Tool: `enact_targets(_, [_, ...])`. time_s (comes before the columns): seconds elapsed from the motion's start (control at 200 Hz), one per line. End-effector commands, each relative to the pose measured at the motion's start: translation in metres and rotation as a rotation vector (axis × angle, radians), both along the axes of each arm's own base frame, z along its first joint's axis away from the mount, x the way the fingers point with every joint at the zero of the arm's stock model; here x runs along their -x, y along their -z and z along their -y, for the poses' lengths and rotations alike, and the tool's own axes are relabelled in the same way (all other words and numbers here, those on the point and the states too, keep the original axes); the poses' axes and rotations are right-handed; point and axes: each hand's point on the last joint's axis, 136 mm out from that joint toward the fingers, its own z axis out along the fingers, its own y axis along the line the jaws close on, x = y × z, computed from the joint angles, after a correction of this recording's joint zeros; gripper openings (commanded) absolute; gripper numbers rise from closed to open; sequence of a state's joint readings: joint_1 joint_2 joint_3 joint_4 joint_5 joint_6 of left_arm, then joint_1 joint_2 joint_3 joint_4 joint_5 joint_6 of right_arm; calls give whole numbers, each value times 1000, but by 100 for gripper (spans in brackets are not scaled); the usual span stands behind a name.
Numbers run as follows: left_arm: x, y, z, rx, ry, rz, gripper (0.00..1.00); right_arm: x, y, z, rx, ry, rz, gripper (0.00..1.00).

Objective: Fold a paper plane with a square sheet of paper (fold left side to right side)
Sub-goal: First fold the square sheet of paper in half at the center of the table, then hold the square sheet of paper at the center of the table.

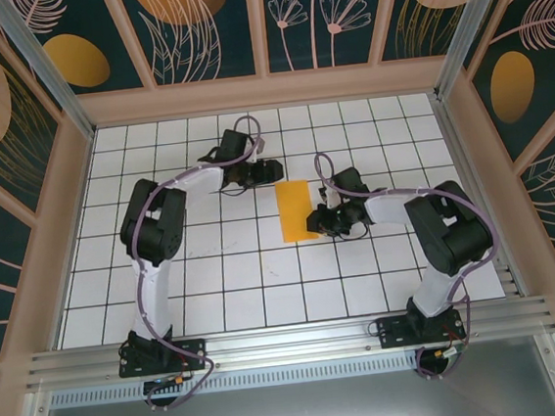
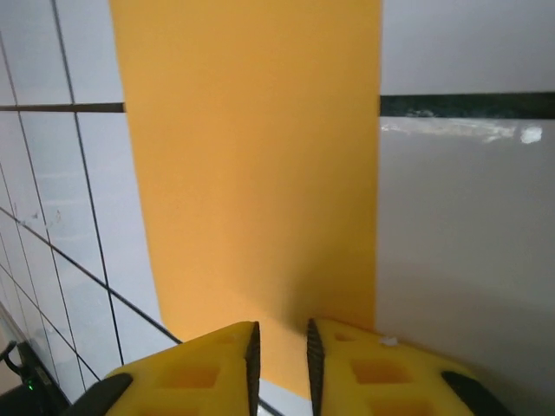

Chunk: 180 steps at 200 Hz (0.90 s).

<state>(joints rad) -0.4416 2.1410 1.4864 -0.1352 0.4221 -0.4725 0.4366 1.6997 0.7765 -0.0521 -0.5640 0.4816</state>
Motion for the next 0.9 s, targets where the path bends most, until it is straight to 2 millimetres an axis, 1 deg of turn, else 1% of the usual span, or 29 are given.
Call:
enact_targets(0.0, [3, -51, -16, 14, -27, 110, 69, -11, -28, 8, -3, 19, 91, 32])
enact_targets(0.08, [25, -62, -15, 80, -9, 103, 67, -20, -43, 16, -21, 42, 133, 38])
enact_targets(0.095, [32, -59, -14, 89, -3, 89, 66, -22, -45, 17, -22, 46, 138, 39])
enact_targets(0.14, [46, -60, -10, 120, 16, 73, 65, -27, -49, 23, -19, 60, 151, 41])
enact_targets(0.25, [82, -52, 8, 155, 82, 16, 64, -37, -52, 34, -21, 100, 164, 42])
enact_targets(0.345, [102, -41, 27, 167, 128, -25, 64, -41, -50, 36, -23, 115, 158, 43])
enact_targets(0.42, [109, -30, 38, 162, 149, -53, 64, -43, -46, 35, -20, 115, 144, 43])
enact_targets(0.556, [111, -10, 47, 145, 164, -94, 63, -42, -39, 35, -13, 119, 116, 44])
enact_targets(0.681, [109, 3, 45, 107, 160, -109, 63, -41, -34, 38, 5, 125, 105, 44])
enact_targets(0.896, [114, 22, 40, 66, 167, -141, 63, -39, -26, 41, 38, 118, 78, 44])
